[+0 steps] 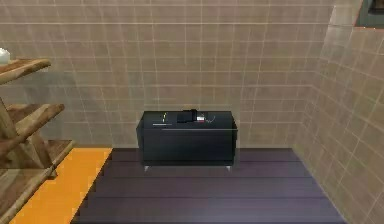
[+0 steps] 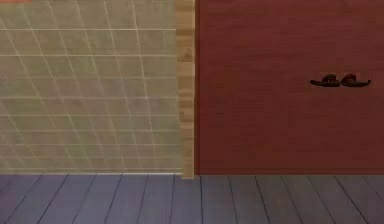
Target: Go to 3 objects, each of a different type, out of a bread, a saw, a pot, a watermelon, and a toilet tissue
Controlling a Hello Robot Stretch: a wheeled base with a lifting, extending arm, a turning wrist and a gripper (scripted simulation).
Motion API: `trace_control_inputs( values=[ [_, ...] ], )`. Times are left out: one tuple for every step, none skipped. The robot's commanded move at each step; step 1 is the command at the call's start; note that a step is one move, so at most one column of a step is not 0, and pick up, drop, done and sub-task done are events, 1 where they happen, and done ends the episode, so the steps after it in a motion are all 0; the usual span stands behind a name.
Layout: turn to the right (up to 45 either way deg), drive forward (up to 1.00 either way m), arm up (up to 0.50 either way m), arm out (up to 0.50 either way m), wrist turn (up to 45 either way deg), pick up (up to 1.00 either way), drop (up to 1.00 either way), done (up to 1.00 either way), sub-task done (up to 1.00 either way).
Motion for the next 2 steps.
trace_control_inputs(
  values=[
    [-45.0,0.0,0.0,0.0,0.0,0.0,0.0,0.0,0.0],
    [-45.0,0.0,0.0,0.0,0.0,0.0,0.0,0.0,0.0]
  ],
)
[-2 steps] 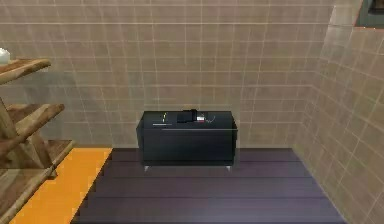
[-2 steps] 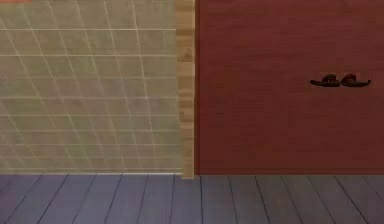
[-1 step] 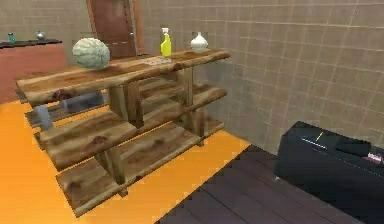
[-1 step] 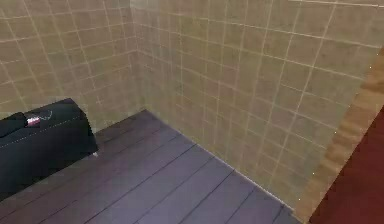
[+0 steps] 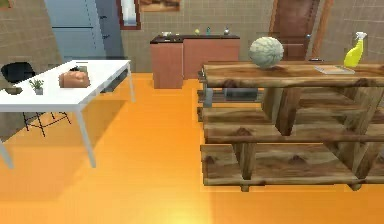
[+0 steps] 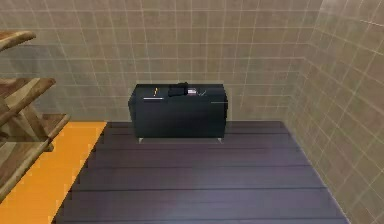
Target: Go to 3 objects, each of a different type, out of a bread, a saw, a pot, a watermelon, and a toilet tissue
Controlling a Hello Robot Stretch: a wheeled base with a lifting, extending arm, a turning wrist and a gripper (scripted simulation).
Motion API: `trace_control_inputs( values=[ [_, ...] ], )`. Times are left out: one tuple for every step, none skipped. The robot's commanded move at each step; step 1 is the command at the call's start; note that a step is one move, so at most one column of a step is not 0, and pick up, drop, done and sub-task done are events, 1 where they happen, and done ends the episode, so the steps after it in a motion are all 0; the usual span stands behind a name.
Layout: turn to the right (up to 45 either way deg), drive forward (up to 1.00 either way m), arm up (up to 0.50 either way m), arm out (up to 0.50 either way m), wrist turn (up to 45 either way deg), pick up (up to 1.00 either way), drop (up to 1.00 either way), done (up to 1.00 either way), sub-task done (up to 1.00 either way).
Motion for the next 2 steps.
trace_control_inputs(
  values=[
    [0.0,0.8,0.0,0.0,0.0,0.0,0.0,0.0,0.0],
    [33.0,0.0,0.0,0.0,0.0,0.0,0.0,0.0,0.0]
  ],
)
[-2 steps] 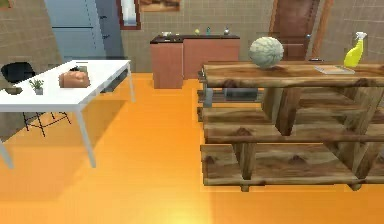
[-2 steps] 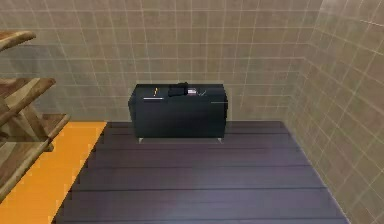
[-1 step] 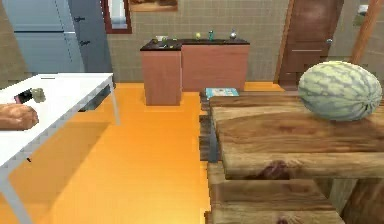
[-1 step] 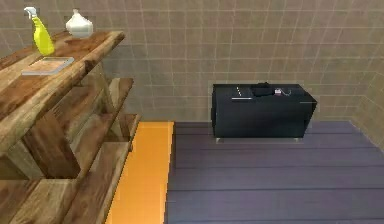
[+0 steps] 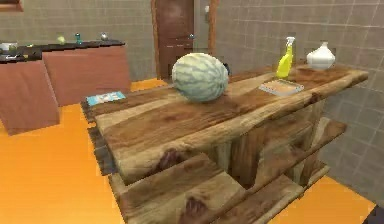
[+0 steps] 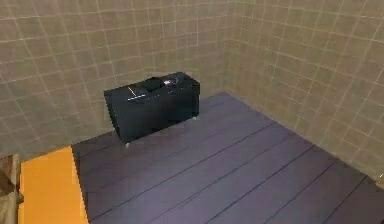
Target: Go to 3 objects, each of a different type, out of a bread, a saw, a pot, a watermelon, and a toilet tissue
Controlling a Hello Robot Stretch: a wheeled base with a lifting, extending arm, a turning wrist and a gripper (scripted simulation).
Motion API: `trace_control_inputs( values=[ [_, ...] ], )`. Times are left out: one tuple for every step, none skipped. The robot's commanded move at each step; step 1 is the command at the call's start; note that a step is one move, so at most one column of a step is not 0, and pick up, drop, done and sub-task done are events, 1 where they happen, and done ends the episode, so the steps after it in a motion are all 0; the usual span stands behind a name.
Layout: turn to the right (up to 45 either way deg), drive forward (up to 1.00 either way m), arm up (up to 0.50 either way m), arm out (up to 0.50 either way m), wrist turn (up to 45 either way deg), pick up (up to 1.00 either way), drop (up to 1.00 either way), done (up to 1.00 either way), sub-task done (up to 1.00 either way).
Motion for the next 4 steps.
trace_control_inputs(
  values=[
    [0.0,0.0,0.0,0.0,0.0,0.0,0.0,0.0,1.0],
    [-45.0,0.0,0.0,0.0,0.0,0.0,0.0,0.0,0.0],
    [-45.0,0.0,0.0,0.0,0.0,0.0,0.0,0.0,0.0],
    [-33.0,0.0,0.0,0.0,0.0,0.0,0.0,0.0,0.0]
  ],
)
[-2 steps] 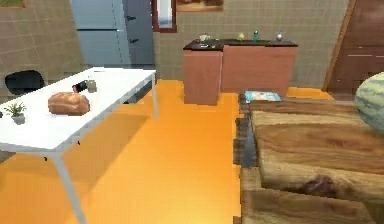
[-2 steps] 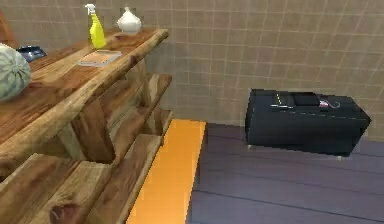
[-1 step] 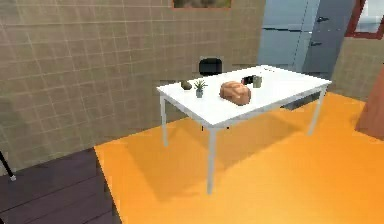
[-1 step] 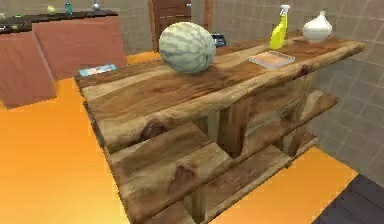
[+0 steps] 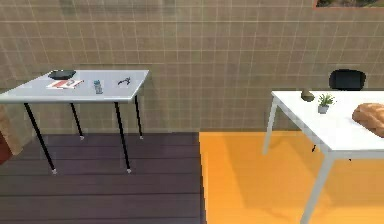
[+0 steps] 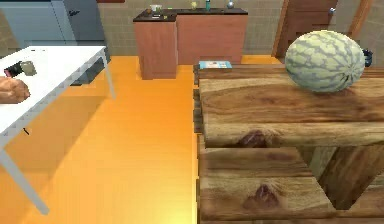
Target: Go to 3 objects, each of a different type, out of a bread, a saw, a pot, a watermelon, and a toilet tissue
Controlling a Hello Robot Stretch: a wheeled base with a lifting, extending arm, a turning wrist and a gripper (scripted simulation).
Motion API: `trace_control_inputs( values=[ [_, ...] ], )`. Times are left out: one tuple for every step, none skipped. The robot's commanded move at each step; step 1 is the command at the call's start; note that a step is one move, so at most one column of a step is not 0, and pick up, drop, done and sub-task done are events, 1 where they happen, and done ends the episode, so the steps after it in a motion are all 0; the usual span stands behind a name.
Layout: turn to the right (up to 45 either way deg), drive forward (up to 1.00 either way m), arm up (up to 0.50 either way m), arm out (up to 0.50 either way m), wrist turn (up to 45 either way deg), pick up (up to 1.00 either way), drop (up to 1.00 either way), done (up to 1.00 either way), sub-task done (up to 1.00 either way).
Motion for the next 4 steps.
trace_control_inputs(
  values=[
    [0.0,0.15,0.0,0.0,0.0,0.0,0.0,0.0,0.0],
    [30.0,0.0,0.0,0.0,0.0,0.0,0.0,0.0,0.0],
    [0.0,0.5,0.0,0.0,0.0,0.0,0.0,0.0,0.0],
    [27.0,0.0,0.0,0.0,0.0,0.0,0.0,0.0,0.0]
  ],
)
